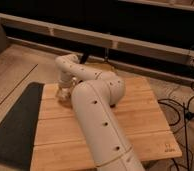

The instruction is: Place the bottle in the ceramic bowl

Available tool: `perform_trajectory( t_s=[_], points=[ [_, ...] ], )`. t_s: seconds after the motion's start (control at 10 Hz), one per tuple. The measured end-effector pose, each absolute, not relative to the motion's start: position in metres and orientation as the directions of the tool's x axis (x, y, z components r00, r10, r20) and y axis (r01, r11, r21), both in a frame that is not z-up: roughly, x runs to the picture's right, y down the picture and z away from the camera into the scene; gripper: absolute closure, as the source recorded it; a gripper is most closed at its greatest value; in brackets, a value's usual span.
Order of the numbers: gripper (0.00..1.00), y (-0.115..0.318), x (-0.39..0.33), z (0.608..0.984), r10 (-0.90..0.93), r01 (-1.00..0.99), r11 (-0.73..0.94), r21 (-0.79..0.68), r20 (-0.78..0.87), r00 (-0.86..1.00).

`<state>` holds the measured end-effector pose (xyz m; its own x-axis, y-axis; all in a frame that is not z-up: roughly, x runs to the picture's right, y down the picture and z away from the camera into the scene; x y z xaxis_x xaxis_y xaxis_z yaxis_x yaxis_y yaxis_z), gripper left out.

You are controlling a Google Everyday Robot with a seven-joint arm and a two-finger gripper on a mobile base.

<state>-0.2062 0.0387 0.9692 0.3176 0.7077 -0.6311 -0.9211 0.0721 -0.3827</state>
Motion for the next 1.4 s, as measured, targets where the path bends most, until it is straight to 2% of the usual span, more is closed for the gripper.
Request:
perform_trajectory(
  t_s=[0.5, 0.7, 1.1, 1.2, 1.4],
  points=[
    [0.36, 0.040, -0.200, 0.975, 0.694, -0.931, 0.032, -0.363, -0.663, 0.282],
    [0.53, 0.043, -0.196, 0.975, 0.684, -0.928, 0.021, -0.373, -0.671, 0.285],
    [0.93, 0.042, -0.195, 0.970, 0.684, -0.912, 0.015, -0.409, -0.661, 0.308],
    [0.99, 0.041, -0.194, 0.969, 0.688, -0.910, 0.013, -0.414, -0.657, 0.309],
    [1.00, 0.037, -0.192, 0.967, 0.696, -0.909, 0.013, -0.418, -0.648, 0.308]
  ],
)
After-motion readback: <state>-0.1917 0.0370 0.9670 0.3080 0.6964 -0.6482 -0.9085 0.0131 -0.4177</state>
